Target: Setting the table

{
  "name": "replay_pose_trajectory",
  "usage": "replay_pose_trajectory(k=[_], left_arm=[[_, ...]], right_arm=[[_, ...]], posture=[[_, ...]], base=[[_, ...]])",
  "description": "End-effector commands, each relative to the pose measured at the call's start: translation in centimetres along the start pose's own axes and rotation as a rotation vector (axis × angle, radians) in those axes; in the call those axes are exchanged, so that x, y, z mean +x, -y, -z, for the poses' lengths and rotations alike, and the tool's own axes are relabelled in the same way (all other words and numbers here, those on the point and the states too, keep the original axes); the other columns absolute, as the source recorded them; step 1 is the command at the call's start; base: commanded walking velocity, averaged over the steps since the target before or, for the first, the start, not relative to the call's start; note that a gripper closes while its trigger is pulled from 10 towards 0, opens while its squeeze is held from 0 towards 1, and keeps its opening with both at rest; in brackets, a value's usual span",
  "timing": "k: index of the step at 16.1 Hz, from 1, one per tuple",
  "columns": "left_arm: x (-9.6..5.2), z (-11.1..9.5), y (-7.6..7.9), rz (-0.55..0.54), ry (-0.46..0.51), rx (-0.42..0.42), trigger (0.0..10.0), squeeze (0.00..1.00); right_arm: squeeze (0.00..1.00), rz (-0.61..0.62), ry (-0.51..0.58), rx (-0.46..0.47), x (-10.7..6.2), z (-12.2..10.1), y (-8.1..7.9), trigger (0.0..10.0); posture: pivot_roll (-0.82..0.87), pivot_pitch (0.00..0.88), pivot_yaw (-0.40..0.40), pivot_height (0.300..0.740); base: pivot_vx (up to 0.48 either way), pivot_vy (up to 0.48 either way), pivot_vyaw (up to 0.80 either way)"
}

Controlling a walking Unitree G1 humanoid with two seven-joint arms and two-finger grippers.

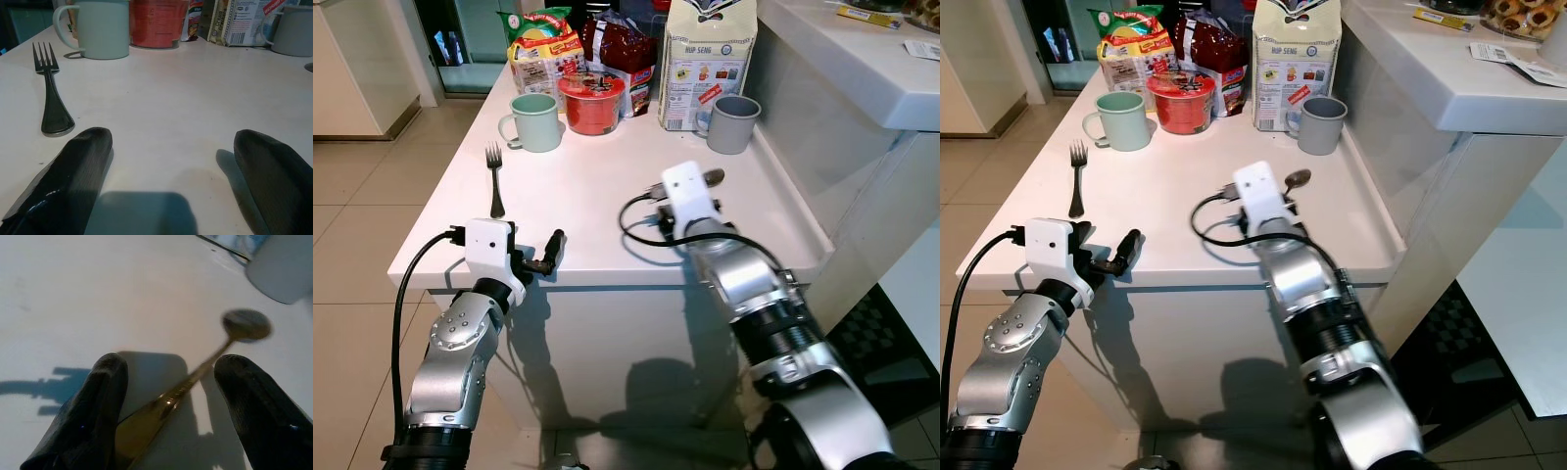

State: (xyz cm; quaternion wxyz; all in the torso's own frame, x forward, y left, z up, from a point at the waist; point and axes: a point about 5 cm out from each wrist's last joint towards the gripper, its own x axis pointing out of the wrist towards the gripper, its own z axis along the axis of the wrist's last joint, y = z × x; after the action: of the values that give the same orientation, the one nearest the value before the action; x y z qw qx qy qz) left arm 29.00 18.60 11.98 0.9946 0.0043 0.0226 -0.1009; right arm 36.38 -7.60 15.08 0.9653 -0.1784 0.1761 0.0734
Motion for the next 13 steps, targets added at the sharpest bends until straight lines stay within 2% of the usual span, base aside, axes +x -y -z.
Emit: replay_pose_trajectory(k=[1,6,9,12,13], left_arm=[[0.2,-0.5,0.0,-0.002,0.015,0.018,10.0,0.00],[0.4,-0.5,0.3,0.011,0.015,0.019,10.0,0.00],[0.5,-0.5,0.3,0.017,0.015,0.021,10.0,0.00],[0.9,-0.7,0.5,0.031,0.018,0.025,10.0,0.00],[0.9,-0.7,0.5,0.031,0.018,0.025,10.0,0.00]], right_arm=[[0.00,0.011,-0.023,-0.001,-0.1,0.6,0.7,10.0],[0.00,0.005,-0.026,-0.005,-0.9,1.2,2.0,10.0],[0.00,-0.018,-0.021,0.043,-1.5,1.0,2.5,10.0],[0.00,-0.069,-0.014,0.164,-2.5,-0.4,2.6,10.0],[0.00,-0.079,-0.011,0.177,-2.5,-0.6,2.4,10.0]], posture=[[0.15,0.000,-0.017,0.740],[0.14,0.000,-0.014,0.740],[0.13,0.000,-0.011,0.740],[0.12,0.000,-0.003,0.740],[0.12,0.000,-0.002,0.740]], base=[[0.000,0.000,0.00],[0.000,0.000,0.00],[0.000,0.000,0.00],[0.000,0.000,0.00],[0.000,0.000,0.00]])
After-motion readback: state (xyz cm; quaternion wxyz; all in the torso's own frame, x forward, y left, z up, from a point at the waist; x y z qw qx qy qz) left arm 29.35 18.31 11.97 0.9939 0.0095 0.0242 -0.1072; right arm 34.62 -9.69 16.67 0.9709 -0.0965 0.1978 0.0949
